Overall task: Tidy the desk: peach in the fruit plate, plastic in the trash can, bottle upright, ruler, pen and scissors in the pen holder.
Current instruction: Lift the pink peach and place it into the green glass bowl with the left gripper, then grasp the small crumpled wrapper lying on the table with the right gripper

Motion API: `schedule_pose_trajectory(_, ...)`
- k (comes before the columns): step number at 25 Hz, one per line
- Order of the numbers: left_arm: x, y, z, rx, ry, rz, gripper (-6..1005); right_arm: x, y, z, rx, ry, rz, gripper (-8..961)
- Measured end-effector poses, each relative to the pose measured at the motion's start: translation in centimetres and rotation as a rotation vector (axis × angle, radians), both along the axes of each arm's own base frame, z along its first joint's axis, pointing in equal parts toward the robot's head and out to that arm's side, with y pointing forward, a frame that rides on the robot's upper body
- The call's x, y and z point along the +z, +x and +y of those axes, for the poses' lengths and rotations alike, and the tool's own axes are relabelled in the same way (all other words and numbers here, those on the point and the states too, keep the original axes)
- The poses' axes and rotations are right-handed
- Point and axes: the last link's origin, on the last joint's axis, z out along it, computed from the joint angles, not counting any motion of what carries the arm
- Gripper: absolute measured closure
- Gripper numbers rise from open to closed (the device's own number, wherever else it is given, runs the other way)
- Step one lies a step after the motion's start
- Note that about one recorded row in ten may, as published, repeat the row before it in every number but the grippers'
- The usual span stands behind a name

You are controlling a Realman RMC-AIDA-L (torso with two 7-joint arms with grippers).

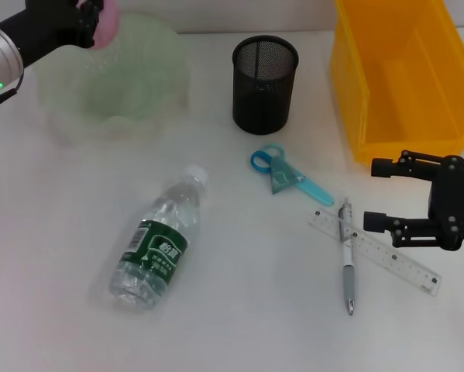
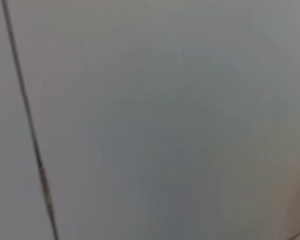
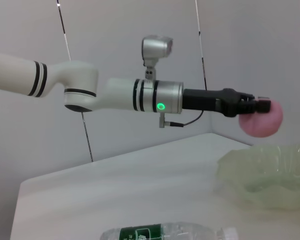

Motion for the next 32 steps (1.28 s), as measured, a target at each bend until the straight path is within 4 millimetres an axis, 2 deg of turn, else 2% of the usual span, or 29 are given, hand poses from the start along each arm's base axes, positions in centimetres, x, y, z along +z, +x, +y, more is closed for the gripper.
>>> schedule_pose_trajectory(6, -0.1, -0.5, 0.3, 0.052, 0.035, -0.022, 852, 0.0, -0.1, 0.1, 0.003, 0.000, 0.001, 131)
schedule_pose_trajectory(14, -0.2, -0.4, -1.0, 0.012, -0.015, -0.100, 733, 0.2, 0.0, 0.1, -0.012, 0.016, 0.017, 132)
schedule_pose_trajectory(16, -0.3, 0.0, -2.4, -0.052, -0.073, -0.167, 627, 0.6, 0.0, 0.2, -0.027, 0.032, 0.036, 132)
schedule_pose_trajectory(18, -0.3, 0.0, -2.4, -0.052, -0.073, -0.167, 520, 1.1, 0.0, 0.3, -0.064, 0.037, 0.060, 132)
schedule_pose_trajectory(19, -0.3, 0.3, -3.2, -0.098, -0.103, -0.194, 467, 1.5, 0.0, 0.4, -0.090, 0.027, 0.066, 132)
schedule_pose_trajectory(20, -0.3, 0.3, -3.2, -0.098, -0.103, -0.194, 428, 1.9, 0.0, 0.6, -0.118, 0.018, 0.070, 132)
schedule_pose_trajectory(21, -0.3, 0.9, -6.1, -0.236, -0.188, -0.242, 388, 2.6, -0.1, 0.9, -0.147, 0.009, 0.066, 132)
schedule_pose_trajectory(22, -0.5, 0.9, -7.6, -0.289, -0.235, -0.245, 349, 4.0, -0.6, 1.5, -0.198, -0.008, 0.052, 132)
schedule_pose_trajectory(23, -0.5, 0.9, -7.6, -0.289, -0.235, -0.245, 309, 4.0, -0.6, 1.5, -0.198, -0.008, 0.052, 132)
schedule_pose_trajectory(25, -1.2, 0.2, -11.4, -0.405, -0.363, -0.208, 253, 5.7, -1.4, 2.0, -0.237, -0.015, 0.030, 132)
schedule_pose_trajectory(27, -1.6, -0.2, -12.6, -0.433, -0.402, -0.187, 220, 8.2, -3.2, 3.1, -0.326, -0.024, -0.023, 132)
schedule_pose_trajectory(28, -2.0, -0.7, -13.4, -0.438, -0.432, -0.174, 203, 8.2, -3.2, 3.1, -0.326, -0.024, -0.023, 132)
schedule_pose_trajectory(31, -2.5, -1.2, -14.3, -0.426, -0.471, -0.164, 170, 9.9, -5.5, 4.3, -0.437, -0.060, -0.118, 133)
schedule_pose_trajectory(32, -2.7, -1.4, -14.5, -0.420, -0.478, -0.163, 170, 10.3, -7.2, 5.0, -0.513, -0.085, -0.204, 133)
